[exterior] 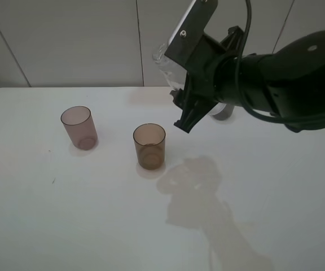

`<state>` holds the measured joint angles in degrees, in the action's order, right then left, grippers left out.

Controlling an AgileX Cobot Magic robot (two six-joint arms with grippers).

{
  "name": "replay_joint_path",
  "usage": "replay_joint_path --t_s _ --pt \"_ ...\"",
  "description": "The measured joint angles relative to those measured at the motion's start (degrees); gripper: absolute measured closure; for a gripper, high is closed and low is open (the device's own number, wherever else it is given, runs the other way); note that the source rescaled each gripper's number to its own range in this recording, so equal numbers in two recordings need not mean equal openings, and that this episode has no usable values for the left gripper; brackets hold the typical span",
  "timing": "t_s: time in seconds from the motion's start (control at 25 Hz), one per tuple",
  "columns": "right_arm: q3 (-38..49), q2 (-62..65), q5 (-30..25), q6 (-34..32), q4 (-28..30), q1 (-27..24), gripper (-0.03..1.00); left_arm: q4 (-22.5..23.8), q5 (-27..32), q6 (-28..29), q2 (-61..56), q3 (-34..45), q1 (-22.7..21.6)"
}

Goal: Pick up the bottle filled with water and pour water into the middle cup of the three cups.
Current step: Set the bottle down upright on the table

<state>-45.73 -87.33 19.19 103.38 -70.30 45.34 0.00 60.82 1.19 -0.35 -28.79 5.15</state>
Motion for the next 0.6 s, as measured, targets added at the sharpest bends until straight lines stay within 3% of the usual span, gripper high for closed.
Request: replay_joint_path --t_s 0.12,0.44,0.6 --pt "1.8 0.0 -1.8 -6.0 2.8 0.0 0.95 0.0 0.0 0.0 0.0 0.0 0.0" --pt "6.7 -0.2 -2.3 -27.9 17.6 0.0 0.95 0.0 0.0 0.0 0.0 0.0 0.0" --pt "6.7 -0.2 -2.9 -32.4 20.2 0.0 0.95 0.0 0.0 0.0 0.0 0.0 0.0"
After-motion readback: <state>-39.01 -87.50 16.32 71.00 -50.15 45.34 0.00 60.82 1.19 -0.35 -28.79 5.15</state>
